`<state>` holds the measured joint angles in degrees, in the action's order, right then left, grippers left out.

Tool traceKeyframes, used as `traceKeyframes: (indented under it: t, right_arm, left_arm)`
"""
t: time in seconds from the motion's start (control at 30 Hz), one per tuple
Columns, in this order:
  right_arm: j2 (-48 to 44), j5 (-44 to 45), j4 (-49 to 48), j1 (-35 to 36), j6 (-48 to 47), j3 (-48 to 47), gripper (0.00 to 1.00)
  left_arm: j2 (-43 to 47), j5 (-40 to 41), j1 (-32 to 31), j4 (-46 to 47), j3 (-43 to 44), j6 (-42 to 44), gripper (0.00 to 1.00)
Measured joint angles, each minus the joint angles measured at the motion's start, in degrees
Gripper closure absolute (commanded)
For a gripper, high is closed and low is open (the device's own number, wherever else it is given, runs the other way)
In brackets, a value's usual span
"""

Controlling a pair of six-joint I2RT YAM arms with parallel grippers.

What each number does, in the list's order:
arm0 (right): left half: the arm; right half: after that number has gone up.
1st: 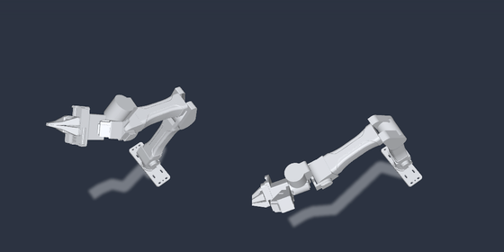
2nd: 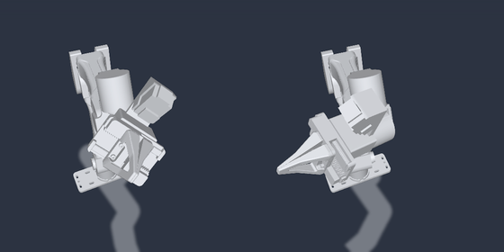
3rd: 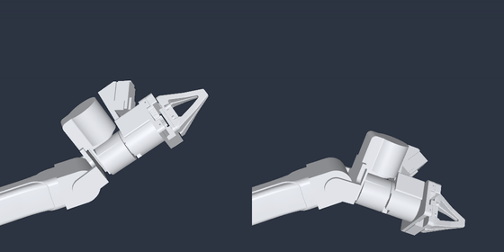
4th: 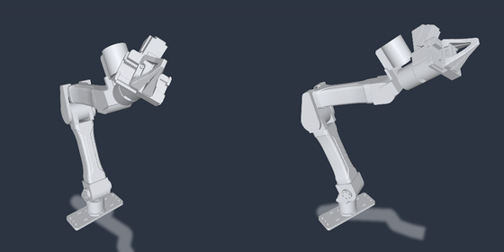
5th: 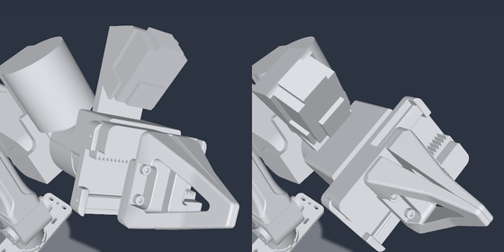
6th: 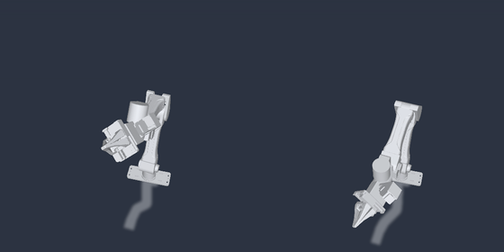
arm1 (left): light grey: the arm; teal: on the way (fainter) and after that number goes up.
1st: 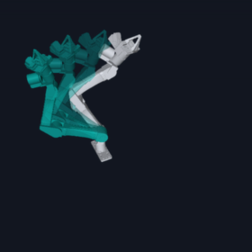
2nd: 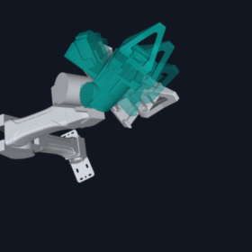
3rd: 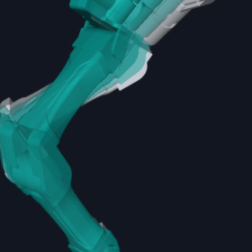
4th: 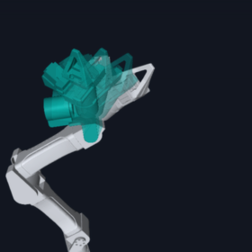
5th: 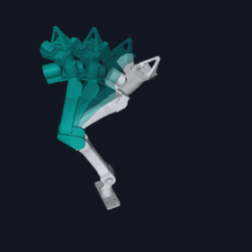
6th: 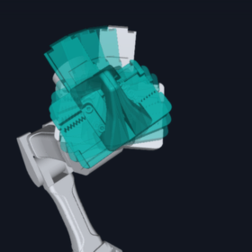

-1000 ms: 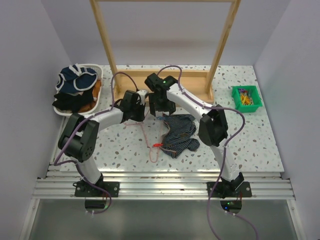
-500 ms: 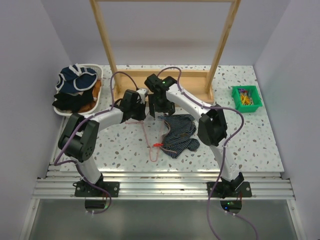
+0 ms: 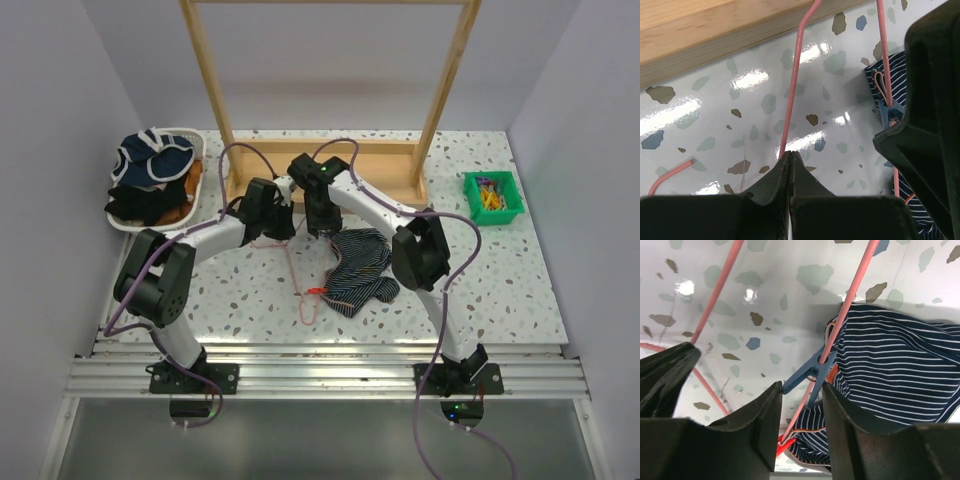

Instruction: Remove the underwear clipped to the hanger

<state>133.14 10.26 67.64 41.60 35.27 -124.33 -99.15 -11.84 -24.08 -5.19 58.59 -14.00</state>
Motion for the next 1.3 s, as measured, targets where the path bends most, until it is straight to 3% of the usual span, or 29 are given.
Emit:
traceKeyframes:
  t: [0.1,0.23,0.33,0.77,0.93,1.17,1.3]
  right_arm:
    - [0.0,0.72,-0.28,-0.17,-0.24,1.44,0.67]
    - [-0.2,0.87,-0.35,-0.81,-0.42,3.61,0.9]
    - [-1.79,0.83,-0.15,-1.4,-0.55,4.96,1.0]
    - [-10.78,-0.22,-0.46,-3.08,-1.62,10.34,1.0]
    - [-19.82,2.4,-1.42,-5.07,-0.7,16.94,1.0]
    - [-44.85,10.69,-6.43,-17.49,1.66,35.15,1.0]
    - [-50.6,13.55,-9.09,-28.48,2.03,40.87,1.0]
  left_arm:
    - [0.07,0.04,0.0,0.02,-0.09,0.0,1.0]
    - [0.35,0.07,0.0,0.0,-0.26,0.0,1.0]
    - [0.44,0.09,0.0,-0.02,-0.26,0.02,1.0]
    - [0.44,0.31,0.0,-0.04,-0.28,0.02,1.0]
    - [1.2,1.16,0.0,-0.66,-0.42,-0.15,1.0]
    - [7.23,3.15,0.0,-2.8,-1.16,-1.57,1.0]
    - [9.88,3.1,0.0,-3.13,-1.2,-2.99,1.0]
